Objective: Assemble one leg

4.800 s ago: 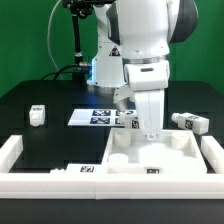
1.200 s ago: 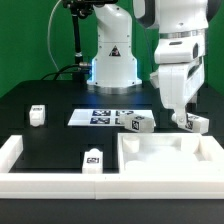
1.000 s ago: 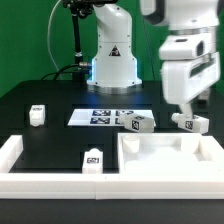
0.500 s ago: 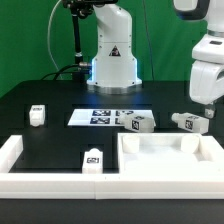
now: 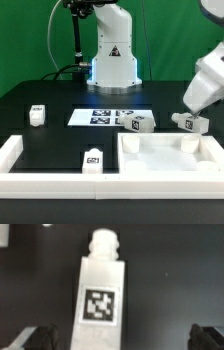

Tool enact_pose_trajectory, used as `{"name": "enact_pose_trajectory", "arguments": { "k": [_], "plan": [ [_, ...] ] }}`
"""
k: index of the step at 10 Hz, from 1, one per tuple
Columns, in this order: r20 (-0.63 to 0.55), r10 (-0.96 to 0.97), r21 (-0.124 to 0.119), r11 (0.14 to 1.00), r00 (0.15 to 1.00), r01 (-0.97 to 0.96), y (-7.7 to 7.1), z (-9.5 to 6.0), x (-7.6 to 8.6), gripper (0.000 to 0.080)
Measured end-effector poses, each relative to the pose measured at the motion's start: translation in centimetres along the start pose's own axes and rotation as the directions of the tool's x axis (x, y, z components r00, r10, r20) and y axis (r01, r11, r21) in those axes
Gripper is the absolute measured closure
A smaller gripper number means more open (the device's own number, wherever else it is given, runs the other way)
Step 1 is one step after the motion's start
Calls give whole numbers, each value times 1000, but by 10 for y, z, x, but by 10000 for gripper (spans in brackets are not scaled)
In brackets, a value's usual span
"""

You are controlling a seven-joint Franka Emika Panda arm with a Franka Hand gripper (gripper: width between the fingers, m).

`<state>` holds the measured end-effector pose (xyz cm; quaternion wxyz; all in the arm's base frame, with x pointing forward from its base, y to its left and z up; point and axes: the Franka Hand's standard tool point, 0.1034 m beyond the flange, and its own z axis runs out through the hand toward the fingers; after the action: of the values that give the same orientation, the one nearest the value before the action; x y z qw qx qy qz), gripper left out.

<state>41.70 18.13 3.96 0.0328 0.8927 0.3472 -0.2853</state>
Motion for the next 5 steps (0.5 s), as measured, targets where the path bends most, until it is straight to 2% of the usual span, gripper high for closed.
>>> {"name": "enact_pose_trajectory", "arguments": {
  "k": [1, 3, 5],
  "plan": [
    [25, 10, 15, 1000, 1000, -10, 6, -1, 4, 151],
    [144, -4, 38, 999, 990, -1, 2, 1, 0, 151],
    [152, -8, 43, 999, 988, 1, 2, 2, 6, 151]
  ]
}}
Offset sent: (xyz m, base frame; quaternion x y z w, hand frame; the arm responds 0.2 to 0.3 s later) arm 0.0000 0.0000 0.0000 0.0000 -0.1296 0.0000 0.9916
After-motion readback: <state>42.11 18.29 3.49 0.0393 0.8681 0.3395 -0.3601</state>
